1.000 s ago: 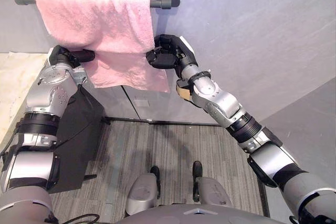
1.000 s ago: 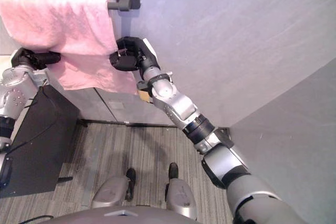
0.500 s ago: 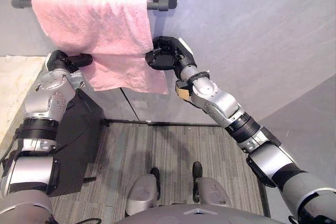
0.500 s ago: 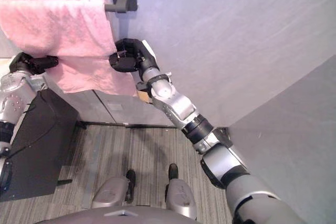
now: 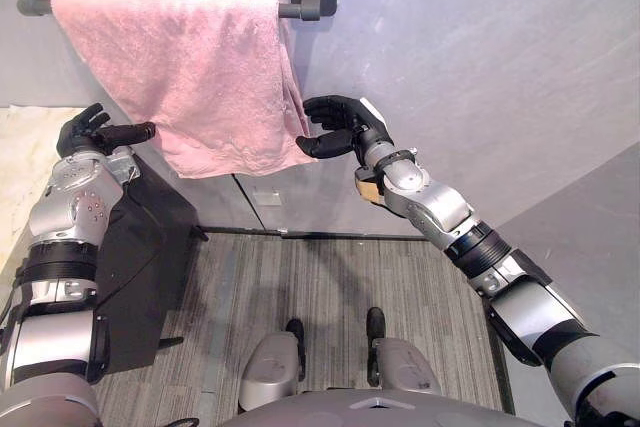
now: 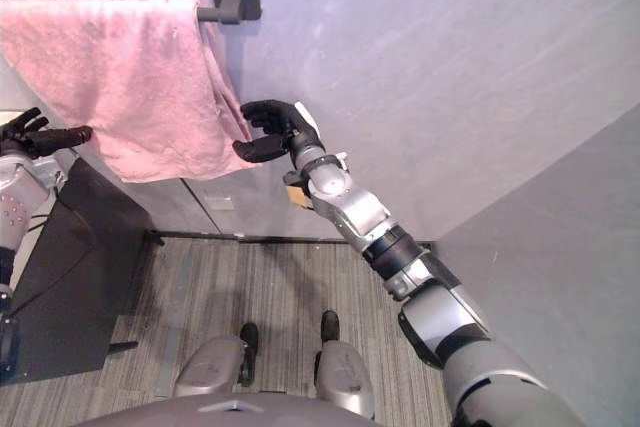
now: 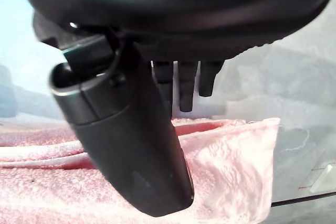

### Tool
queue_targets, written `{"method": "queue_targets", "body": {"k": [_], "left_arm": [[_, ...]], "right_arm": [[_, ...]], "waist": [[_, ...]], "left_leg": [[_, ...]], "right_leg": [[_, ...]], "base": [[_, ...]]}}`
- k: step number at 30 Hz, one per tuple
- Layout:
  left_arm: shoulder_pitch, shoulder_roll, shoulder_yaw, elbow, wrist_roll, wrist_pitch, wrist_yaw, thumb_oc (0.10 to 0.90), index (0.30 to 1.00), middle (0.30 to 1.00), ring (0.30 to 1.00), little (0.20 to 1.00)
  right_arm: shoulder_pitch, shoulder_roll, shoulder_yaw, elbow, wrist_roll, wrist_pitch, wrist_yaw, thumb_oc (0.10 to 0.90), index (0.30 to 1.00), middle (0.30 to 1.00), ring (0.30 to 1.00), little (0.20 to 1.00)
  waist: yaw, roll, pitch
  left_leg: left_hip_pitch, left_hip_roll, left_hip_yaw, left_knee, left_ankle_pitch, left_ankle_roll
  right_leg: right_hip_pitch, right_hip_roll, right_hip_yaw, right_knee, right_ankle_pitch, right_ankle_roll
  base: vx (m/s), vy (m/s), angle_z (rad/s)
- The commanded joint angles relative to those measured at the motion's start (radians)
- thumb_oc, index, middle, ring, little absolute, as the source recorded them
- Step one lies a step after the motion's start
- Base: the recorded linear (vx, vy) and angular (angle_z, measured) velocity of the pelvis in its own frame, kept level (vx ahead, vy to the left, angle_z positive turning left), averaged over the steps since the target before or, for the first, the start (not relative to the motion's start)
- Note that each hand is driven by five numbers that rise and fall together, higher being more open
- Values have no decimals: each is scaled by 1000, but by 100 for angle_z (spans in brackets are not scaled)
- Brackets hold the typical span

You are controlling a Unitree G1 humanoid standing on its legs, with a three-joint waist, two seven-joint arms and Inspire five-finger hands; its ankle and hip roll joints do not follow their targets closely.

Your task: Organize the bathroom.

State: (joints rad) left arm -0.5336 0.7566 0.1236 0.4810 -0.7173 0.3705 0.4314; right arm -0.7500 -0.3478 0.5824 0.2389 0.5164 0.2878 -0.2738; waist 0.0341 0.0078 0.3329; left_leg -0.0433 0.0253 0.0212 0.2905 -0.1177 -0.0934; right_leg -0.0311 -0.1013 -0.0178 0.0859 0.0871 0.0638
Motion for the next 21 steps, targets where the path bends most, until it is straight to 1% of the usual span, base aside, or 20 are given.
{"method": "queue_targets", "body": {"k": [1,4,6,10,11,12,13,14,16,17,18,19,21], "left_arm": [[12,82,32,-76,89,-127,0,800,900,900,900,900],[19,64,29,-95,85,-104,0,800,900,900,900,900],[28,46,23,-105,67,-44,-43,800,900,900,900,900],[59,1,15,-126,40,-22,-45,800,900,900,900,900],[77,-20,19,-130,38,-25,-44,800,900,900,900,900],[93,-37,22,-135,41,-14,-46,800,900,900,900,900],[99,-43,23,-138,42,-14,-45,800,900,900,900,900],[129,-74,21,-143,47,-22,-32,800,900,900,900,900],[153,-96,21,-148,50,-21,-26,800,900,900,900,900],[185,-127,16,-144,66,-46,-11,800,900,900,900,900],[242,-177,6,-125,64,-42,-7,800,900,900,900,900],[244,-178,6,-126,64,-41,-7,800,900,900,900,900],[319,-247,-20,-89,112,-76,-7,800,900,900,900,900]], "right_arm": [[-86,21,-64,-15,-56,-87,-25,800,900,900,900,900],[-86,20,-67,-14,-70,-65,-24,800,900,900,900,900],[-89,15,-67,-4,-113,-34,-9,800,900,900,900,900],[-88,5,-60,15,-179,19,24,800,900,900,900,900],[-82,-2,-58,25,-216,41,51,800,900,900,900,900],[-76,-8,-57,34,-234,51,68,800,900,900,900,900],[-73,-10,-56,35,-239,49,71,800,900,900,900,900],[-57,-18,-55,39,-262,61,92,800,900,900,900,900],[-42,-23,-56,40,-279,70,103,800,900,900,900,900],[-25,-30,-59,44,-298,80,125,800,900,900,900,900],[14,-33,-63,45,-311,97,126,800,900,900,900,900],[16,-34,-63,44,-311,97,126,800,900,900,900,900],[74,-37,-76,60,-339,115,145,800,900,900,900,900]], "waist": [[14,14,-87],[12,14,-87],[9,16,-83],[5,18,-78],[3,18,-76],[2,18,-75],[1,18,-75],[-1,15,-75],[-2,13,-74],[-4,10,-73],[-7,7,-69],[-7,7,-70],[-12,1,-66]], "left_leg": [[56,-20,59,-45,-25,111],[58,-20,60,-46,-26,111],[55,-19,63,-44,-26,110],[56,-19,66,-43,-28,109],[56,-18,67,-44,-28,109],[56,-18,67,-45,-28,108],[56,-18,67,-46,-28,108],[57,-18,68,-48,-28,109],[56,-18,69,-49,-29,108],[54,-17,70,-49,-30,108],[53,-16,71,-49,-31,109],[53,-16,71,-49,-31,109],[51,-15,73,-50,-31,110]], "right_leg": [[8,-34,-22,72,-127,61],[6,-33,-20,73,-127,60],[2,-33,-22,74,-126,61],[-1,-31,-22,71,-123,61],[-2,-29,-21,69,-122,60],[-3,-28,-20,66,-121,60],[-3,-28,-20,65,-120,60],[-3,-26,-20,60,-118,60],[-5,-25,-19,57,-118,60],[-7,-24,-19,53,-115,60],[-12,-23,-19,50,-113,62],[-12,-23,-18,50,-113,62],[-16,-19,-15,43,-110,62]], "base": [[0,0,0],[0,0,0],[-41,-6,-1],[-29,3,-2],[-44,9,-2],[0,0,0],[-19,2,-7],[-17,2,-9],[-31,0,-11],[-57,-5,-11],[-46,-5,-8],[-46,-2,-6],[-40,-1,-3]]}}
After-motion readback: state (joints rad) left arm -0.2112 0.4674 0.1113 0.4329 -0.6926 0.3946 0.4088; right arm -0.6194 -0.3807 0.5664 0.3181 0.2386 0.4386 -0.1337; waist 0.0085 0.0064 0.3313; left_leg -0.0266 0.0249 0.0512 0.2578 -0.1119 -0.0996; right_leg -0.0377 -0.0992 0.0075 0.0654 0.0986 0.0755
